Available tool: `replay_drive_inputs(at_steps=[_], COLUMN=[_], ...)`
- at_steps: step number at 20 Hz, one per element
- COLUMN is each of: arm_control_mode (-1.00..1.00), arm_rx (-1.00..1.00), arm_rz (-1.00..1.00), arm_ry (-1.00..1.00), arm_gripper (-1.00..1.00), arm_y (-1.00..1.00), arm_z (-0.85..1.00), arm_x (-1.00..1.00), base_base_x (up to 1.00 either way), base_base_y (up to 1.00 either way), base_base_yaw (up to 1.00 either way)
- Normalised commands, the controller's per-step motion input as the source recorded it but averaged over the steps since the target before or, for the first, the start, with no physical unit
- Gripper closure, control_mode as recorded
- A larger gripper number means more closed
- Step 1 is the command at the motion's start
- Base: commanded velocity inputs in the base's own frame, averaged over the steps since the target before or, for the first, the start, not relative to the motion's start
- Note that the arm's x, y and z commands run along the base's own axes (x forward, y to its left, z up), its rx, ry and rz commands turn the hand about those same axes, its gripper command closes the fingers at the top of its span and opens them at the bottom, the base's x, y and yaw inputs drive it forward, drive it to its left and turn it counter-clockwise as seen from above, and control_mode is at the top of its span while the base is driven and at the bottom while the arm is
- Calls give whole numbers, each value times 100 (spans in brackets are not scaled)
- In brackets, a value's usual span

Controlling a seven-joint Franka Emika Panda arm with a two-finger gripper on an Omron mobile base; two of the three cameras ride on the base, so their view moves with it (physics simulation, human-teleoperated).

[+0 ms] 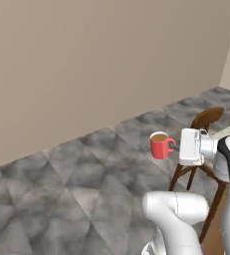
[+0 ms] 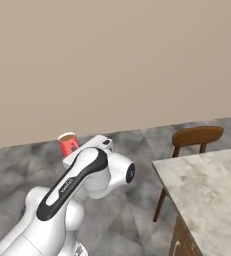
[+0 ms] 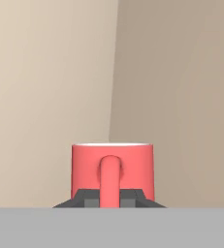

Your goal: Pick up the brewed coffee from the coffee machine and place it next to the breakfast plate on the dining counter.

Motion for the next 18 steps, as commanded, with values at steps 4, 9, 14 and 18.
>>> replay_drive_inputs(at_steps=[4, 9, 14, 18], arm_control_mode=[100, 100, 100, 100], arm_rx=[0, 0, 0, 0], arm_rz=[0, 0, 0, 0], arm_ry=[0, 0, 0, 0], arm_gripper=[100, 100, 100, 100], arm_y=[0, 0, 0, 0], arm_z=[0, 0, 0, 0], arm_x=[0, 0, 0, 0], base_base_x=[100, 100, 99, 93], base_base_y=[0, 0, 0, 8], base_base_yaw=[-28, -39, -50, -53])
